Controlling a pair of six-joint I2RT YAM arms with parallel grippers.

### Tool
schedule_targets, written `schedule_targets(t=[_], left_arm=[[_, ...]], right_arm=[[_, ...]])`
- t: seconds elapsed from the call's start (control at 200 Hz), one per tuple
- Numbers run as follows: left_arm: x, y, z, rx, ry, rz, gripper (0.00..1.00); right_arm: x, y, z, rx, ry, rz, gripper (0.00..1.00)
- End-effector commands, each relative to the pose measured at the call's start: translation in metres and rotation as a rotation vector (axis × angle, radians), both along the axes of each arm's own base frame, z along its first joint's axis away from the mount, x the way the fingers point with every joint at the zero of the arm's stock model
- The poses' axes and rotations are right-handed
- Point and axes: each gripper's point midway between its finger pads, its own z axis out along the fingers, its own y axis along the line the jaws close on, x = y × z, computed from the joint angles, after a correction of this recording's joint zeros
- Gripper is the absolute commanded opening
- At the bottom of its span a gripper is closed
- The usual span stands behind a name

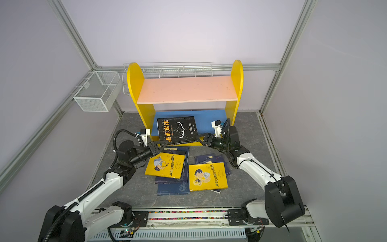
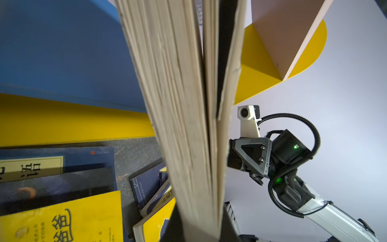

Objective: Stacking books/files
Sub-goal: Pick up the book from the books, then place the book on the bookshelf.

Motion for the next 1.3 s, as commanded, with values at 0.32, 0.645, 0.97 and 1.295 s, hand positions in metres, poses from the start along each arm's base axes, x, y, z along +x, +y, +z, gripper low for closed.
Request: schedule_targets(t=[0.32, 0.645, 0.97, 1.295], left_arm=[[-0.010, 0.001, 0.047, -0.083, -0.166, -0.017, 0.00], [-0.012, -0.001, 0.037, -0.061, -0.144, -0.035, 0.00], [0.022, 0.074, -0.012, 0.184, 0.072, 0.465, 0.80], [-0.027, 0.199, -0.042, 0.380, 0.249, 1.061, 0.81]], right_arm=[[0.002, 0.031, 0.020, 0.158, -0.047, 0.072, 0.61], [0.002, 0.040, 0.033, 0.214, -0.081, 0.077, 0.18], [0.014, 0.040, 0.030, 0.166, -0.106, -0.013, 0.07], [0.050, 0.057, 0.043, 0.210, -0.155, -0.067, 0.07]])
